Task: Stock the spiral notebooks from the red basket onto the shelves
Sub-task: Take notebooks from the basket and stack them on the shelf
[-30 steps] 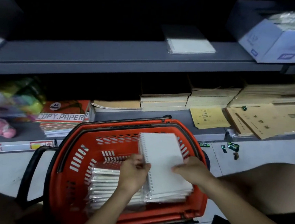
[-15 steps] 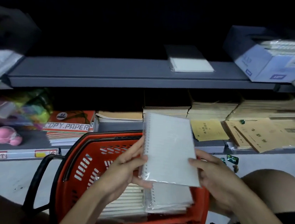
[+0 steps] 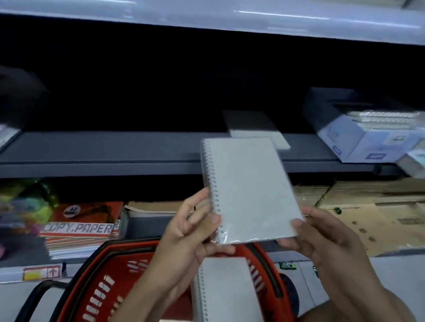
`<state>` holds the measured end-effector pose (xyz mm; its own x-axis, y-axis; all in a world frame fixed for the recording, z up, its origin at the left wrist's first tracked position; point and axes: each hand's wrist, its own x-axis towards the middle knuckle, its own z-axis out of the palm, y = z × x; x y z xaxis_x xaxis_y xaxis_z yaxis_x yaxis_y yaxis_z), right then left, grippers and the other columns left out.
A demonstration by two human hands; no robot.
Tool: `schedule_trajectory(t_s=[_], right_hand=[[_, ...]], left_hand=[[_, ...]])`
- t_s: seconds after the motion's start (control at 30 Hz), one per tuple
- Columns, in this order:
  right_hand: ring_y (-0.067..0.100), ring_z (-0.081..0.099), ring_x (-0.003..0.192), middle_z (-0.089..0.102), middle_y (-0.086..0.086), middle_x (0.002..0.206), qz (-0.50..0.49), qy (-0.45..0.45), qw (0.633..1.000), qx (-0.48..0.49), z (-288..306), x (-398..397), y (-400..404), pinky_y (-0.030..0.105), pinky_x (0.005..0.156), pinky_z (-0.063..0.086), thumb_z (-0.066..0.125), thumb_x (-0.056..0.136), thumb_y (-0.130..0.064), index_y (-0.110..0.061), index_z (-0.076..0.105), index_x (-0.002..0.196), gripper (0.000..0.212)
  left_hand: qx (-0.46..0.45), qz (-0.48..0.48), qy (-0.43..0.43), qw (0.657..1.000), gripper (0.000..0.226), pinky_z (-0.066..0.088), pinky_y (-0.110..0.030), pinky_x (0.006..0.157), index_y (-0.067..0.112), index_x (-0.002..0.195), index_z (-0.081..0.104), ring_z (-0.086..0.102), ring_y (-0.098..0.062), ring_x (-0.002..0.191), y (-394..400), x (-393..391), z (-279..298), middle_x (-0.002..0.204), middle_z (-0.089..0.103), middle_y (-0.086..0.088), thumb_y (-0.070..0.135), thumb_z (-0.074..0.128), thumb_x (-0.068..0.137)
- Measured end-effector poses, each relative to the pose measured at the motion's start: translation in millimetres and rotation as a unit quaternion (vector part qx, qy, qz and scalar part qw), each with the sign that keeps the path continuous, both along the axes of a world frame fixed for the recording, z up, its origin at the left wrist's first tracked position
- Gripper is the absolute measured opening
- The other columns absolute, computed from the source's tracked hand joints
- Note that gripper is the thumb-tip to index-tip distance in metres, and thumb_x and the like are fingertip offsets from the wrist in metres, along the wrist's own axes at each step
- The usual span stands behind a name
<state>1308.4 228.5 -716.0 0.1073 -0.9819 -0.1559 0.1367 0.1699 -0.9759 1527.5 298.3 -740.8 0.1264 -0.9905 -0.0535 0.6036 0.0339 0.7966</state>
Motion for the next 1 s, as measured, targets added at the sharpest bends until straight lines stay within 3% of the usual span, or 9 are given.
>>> schedule_trajectory(t_s=[0.23,0.37,0.5,0.67,0.8,0.9,0.97,1.0], right_hand=[[0.035,0.076,0.085,0.077,0.009,0.105,-0.020,0.020,1.000,0.001,-8.6,-4.0,-19.8,0.045,0.090,0.056,0.069,0.087,-0.011,-0.010,0.071,0.114,0.027],[0.030,0.076,0.080,0.078,0.007,0.103,-0.036,0.014,0.999,-0.008,-2.0,-0.1,-42.9,0.038,0.084,0.060,0.069,0.087,-0.015,-0.014,0.071,0.115,0.028],[0.025,0.077,0.079,0.079,0.005,0.100,-0.037,0.004,0.999,-0.035,13.1,5.3,-75.4,0.031,0.082,0.062,0.069,0.088,-0.013,-0.017,0.073,0.107,0.020],[0.025,0.073,0.072,0.074,0.016,0.098,-0.025,0.042,0.998,-0.031,26.6,21.4,-139.6,0.033,0.082,0.058,0.069,0.091,-0.011,-0.008,0.068,0.114,0.023],[0.018,0.069,0.063,0.071,0.012,0.087,-0.032,0.081,0.996,-0.017,26.6,38.2,-192.7,0.022,0.067,0.060,0.067,0.093,-0.008,-0.004,0.070,0.099,0.008],[0.015,0.067,0.059,0.072,0.009,0.078,-0.061,0.143,0.986,-0.057,15.8,45.7,-219.5,0.032,0.075,0.061,0.068,0.094,-0.016,-0.003,0.072,0.106,0.018],[0.012,0.064,0.061,0.072,0.004,0.077,-0.065,0.187,0.975,-0.099,7.2,47.9,-217.0,0.030,0.070,0.057,0.072,0.090,-0.027,-0.009,0.074,0.107,0.025],[0.010,0.064,0.063,0.073,0.001,0.080,-0.065,0.201,0.971,-0.115,2.4,47.5,-212.2,0.027,0.068,0.054,0.075,0.088,-0.029,-0.013,0.073,0.108,0.025]], left_hand=[[-0.007,-0.025,0.039,0.999,0.067,0.060,-0.036,0.070,0.019,0.144,0.048,0.069,-0.028,0.098,-24.1,-3.4,-5.6,0.142,0.059,-0.004,-0.007,0.066,0.086],[-0.029,-0.034,0.017,0.999,0.066,0.060,-0.036,0.077,0.021,0.144,0.047,0.070,-0.028,0.103,-47.3,-1.5,4.7,0.142,0.059,-0.008,-0.005,0.064,0.086],[-0.007,0.021,-0.033,0.999,0.060,0.061,-0.032,0.078,0.013,0.141,0.051,0.072,-0.022,0.107,-83.7,0.8,19.8,0.129,0.069,0.006,0.001,0.063,0.084],[0.011,0.082,-0.080,0.993,0.047,0.061,-0.032,0.083,0.004,0.140,0.051,0.071,-0.022,0.108,-136.9,9.1,32.4,0.130,0.068,-0.008,0.000,0.059,0.094],[0.047,0.114,-0.148,0.981,0.037,0.060,-0.024,0.084,0.006,0.133,0.057,0.076,-0.018,0.091,-179.3,17.5,37.4,0.117,0.073,-0.007,0.006,0.061,0.096],[0.066,0.152,-0.210,0.964,0.038,0.058,-0.018,0.083,0.008,0.133,0.059,0.073,-0.011,0.084,-200.2,16.2,33.1,0.113,0.074,0.000,0.008,0.065,0.095],[0.072,0.169,-0.265,0.947,0.043,0.054,-0.010,0.081,0.013,0.136,0.058,0.070,0.002,0.084,-200.4,12.0,29.4,0.099,0.072,0.013,0.009,0.067,0.093],[0.075,0.180,-0.305,0.932,0.047,0.050,-0.003,0.072,0.017,0.137,0.057,0.068,0.007,0.077,-198.3,11.1,26.5,0.094,0.070,0.015,0.012,0.070,0.092]])
